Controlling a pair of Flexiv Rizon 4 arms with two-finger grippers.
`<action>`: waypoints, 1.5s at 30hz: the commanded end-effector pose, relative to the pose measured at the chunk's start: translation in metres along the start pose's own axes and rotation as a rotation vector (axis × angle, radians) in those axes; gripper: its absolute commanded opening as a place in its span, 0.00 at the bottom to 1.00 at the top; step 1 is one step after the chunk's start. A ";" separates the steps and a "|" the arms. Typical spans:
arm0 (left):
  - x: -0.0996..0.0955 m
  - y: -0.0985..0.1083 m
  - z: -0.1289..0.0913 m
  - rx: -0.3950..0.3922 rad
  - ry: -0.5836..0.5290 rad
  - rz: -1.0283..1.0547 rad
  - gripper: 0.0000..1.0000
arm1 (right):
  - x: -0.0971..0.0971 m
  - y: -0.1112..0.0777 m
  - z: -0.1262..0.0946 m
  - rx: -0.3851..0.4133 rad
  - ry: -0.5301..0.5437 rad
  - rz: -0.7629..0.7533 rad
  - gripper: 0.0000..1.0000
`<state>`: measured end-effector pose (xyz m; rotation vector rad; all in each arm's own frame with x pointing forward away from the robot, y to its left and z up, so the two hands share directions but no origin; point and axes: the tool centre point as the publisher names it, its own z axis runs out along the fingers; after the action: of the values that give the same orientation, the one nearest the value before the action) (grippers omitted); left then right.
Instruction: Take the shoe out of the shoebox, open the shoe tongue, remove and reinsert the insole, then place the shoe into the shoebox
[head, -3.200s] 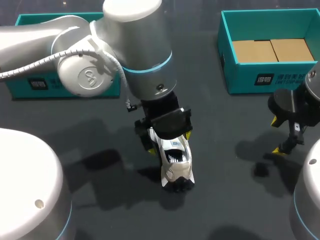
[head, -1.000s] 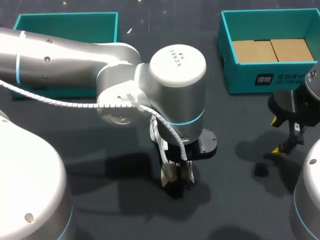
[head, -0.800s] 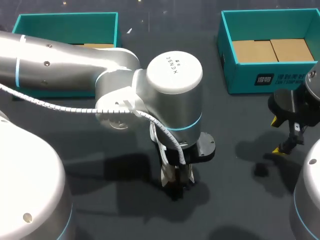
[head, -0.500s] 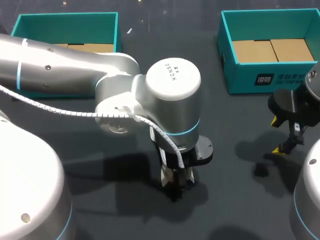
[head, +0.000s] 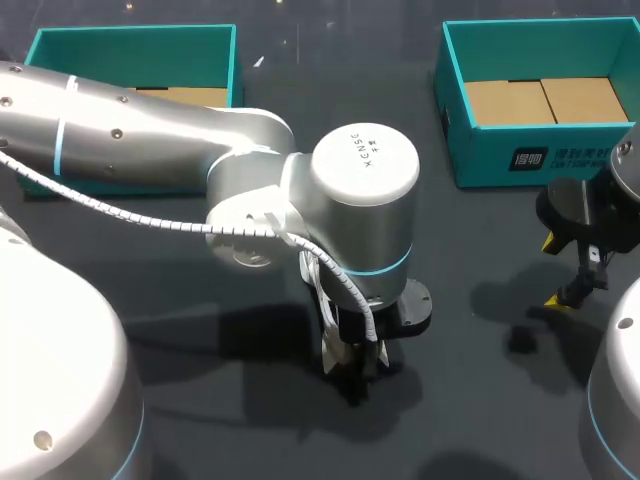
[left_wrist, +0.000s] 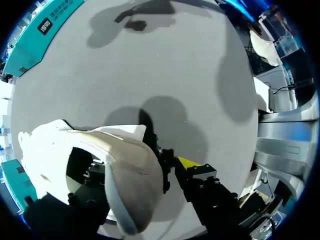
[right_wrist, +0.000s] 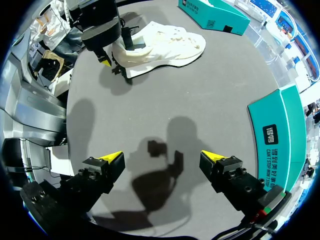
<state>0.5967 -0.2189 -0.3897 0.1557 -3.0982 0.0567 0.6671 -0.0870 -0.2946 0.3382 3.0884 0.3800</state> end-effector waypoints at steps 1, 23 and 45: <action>0.001 0.000 0.003 -0.004 -0.002 -0.005 0.31 | 0.001 -0.001 0.000 0.000 -0.003 -0.001 1.00; -0.036 0.017 -0.077 0.020 0.029 0.046 0.00 | 0.001 -0.001 0.000 0.000 -0.003 -0.001 1.00; -0.071 0.026 -0.135 -0.046 -0.034 0.035 0.00 | 0.001 -0.001 0.000 0.000 -0.003 -0.001 1.00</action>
<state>0.6720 -0.1862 -0.2795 0.1017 -3.1102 -0.0164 0.6671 -0.0870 -0.2946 0.3382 3.0884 0.3799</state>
